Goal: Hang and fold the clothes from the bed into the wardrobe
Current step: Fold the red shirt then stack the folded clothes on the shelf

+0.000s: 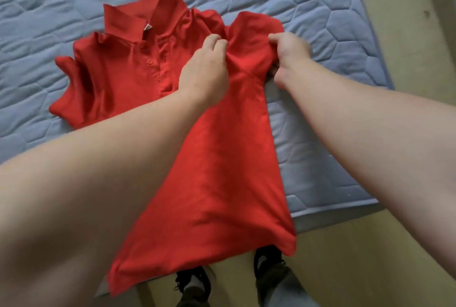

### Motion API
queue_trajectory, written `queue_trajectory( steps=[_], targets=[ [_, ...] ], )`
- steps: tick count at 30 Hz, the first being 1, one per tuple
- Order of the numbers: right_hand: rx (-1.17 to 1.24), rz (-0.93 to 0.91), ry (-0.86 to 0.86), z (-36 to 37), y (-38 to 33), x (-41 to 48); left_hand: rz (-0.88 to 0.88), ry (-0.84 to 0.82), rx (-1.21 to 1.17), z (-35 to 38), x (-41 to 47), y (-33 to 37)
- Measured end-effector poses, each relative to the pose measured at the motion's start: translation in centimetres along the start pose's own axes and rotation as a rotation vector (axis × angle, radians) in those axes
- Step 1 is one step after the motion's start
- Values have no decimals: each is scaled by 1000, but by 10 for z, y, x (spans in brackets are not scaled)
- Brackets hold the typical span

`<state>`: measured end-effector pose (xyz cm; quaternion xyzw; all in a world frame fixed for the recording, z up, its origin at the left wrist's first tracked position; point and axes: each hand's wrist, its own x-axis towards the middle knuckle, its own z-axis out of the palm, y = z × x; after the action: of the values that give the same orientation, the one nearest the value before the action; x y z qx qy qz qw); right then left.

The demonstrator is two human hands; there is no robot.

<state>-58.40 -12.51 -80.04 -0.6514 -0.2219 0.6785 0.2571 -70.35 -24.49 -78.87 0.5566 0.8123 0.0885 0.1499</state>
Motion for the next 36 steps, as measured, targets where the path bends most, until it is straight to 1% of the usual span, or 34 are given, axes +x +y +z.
queue_trajectory(
  steps=[3, 5, 8, 10, 11, 12, 14, 15, 16, 18, 21, 22, 24, 26, 28, 30, 31, 32, 33, 35, 36],
  targets=[
    [39, 24, 39, -25, -4, -3, -39, 49, 30, -4, 44, 6],
    [0, 53, 5, -40, -2, -3, -43, 18, 97, -4, 69, 12],
    [-132, 98, -84, -50, 6, 3, -2, -138, 236, 0, 95, 15],
    [-245, 96, -201, -50, 10, 6, 39, -261, 326, 5, 106, 13],
    [-309, 62, -246, -47, 10, 8, 47, -309, 360, 6, 109, 12],
    [-376, -19, -277, -45, 11, 10, 41, -333, 387, 7, 113, 11],
    [-494, -212, -285, -41, 14, 19, 0, -315, 422, 8, 117, 12],
    [-551, -259, -285, -39, 15, 21, -14, -292, 443, 6, 118, 14],
    [-570, -264, -294, -38, 14, 20, -22, -273, 457, 4, 120, 17],
    [-482, -203, -337, -36, 13, 20, -71, -237, 407, -1, 123, 21],
    [-189, -32, -321, -38, 2, 16, -252, -158, 157, -8, 127, 28],
    [-102, -15, -302, -40, -3, 16, -321, -139, 65, -10, 128, 29],
    [-63, -67, -230, -41, -10, 20, -428, -127, -82, -12, 128, 30],
    [-196, -211, -174, -39, -15, 25, -449, -72, -139, -6, 124, 31],
    [-415, -349, -152, -35, -15, 25, -389, 29, -145, 0, 111, 31],
    [-564, -394, -136, -32, -13, 24, -188, 131, -53, 4, 93, 28],
    [-603, -395, -125, -31, -11, 24, -79, 144, 13, 7, 84, 25],
    [-621, -394, -112, -31, -10, 24, 5, 119, 79, 10, 76, 23],
    [-625, -396, -95, -31, -8, 22, 42, 61, 141, 15, 70, 20],
    [-677, -456, -42, -30, -8, 14, 0, -100, 205, 24, 63, 16],
    [-728, -507, -15, -30, -7, 8, -43, -184, 190, 28, 63, 15]
  ],
)
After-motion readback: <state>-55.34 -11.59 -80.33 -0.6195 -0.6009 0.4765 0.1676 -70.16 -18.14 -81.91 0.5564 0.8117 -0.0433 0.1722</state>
